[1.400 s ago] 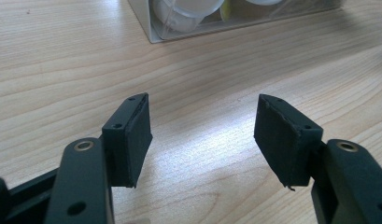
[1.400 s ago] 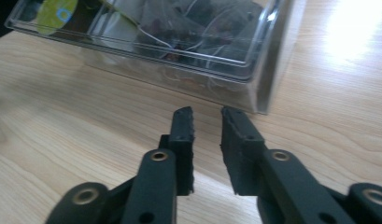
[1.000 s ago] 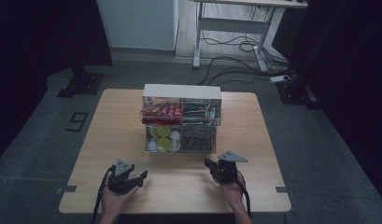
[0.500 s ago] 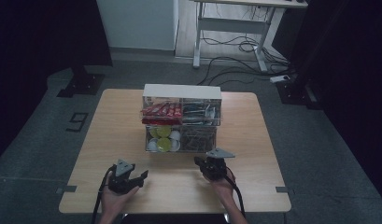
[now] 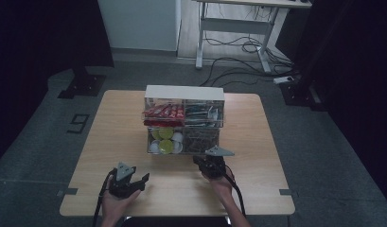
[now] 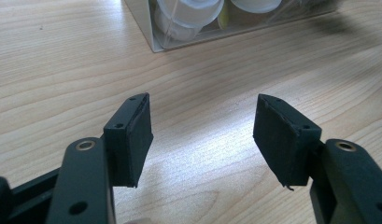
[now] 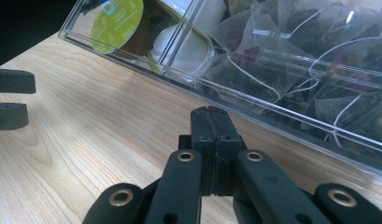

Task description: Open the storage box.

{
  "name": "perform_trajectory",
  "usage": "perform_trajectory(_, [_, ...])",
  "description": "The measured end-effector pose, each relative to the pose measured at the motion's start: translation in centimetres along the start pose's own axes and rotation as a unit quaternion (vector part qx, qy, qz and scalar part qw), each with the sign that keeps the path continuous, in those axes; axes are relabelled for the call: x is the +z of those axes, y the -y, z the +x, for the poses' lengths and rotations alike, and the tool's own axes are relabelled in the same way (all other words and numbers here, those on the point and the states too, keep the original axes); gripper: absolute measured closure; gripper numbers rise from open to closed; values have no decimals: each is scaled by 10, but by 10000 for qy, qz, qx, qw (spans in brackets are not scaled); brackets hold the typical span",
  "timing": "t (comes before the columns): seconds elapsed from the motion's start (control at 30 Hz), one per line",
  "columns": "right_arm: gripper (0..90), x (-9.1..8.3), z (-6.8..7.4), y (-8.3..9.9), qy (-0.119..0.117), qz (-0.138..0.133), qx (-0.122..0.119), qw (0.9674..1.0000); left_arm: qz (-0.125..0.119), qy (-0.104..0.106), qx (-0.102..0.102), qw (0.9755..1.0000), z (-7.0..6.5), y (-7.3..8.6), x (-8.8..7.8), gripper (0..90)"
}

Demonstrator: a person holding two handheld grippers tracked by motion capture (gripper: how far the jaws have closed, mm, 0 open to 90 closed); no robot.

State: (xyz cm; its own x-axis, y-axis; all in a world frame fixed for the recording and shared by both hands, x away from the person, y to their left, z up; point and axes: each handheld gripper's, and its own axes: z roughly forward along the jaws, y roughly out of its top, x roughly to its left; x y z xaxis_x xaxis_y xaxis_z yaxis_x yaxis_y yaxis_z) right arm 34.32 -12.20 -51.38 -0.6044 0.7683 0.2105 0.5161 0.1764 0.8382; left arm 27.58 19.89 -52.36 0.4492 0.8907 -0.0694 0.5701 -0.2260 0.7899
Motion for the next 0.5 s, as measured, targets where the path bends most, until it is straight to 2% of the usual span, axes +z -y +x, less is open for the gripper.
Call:
perform_trajectory(0.3, [892,-7,-4,0,36,-45,76,10000,23,29,98,9999,-4,-1,2,375])
perform_trajectory(0.5, [892,-9,-5,-1,-45,-66,166,9998,19,12,98,9999,-4,-1,2,376])
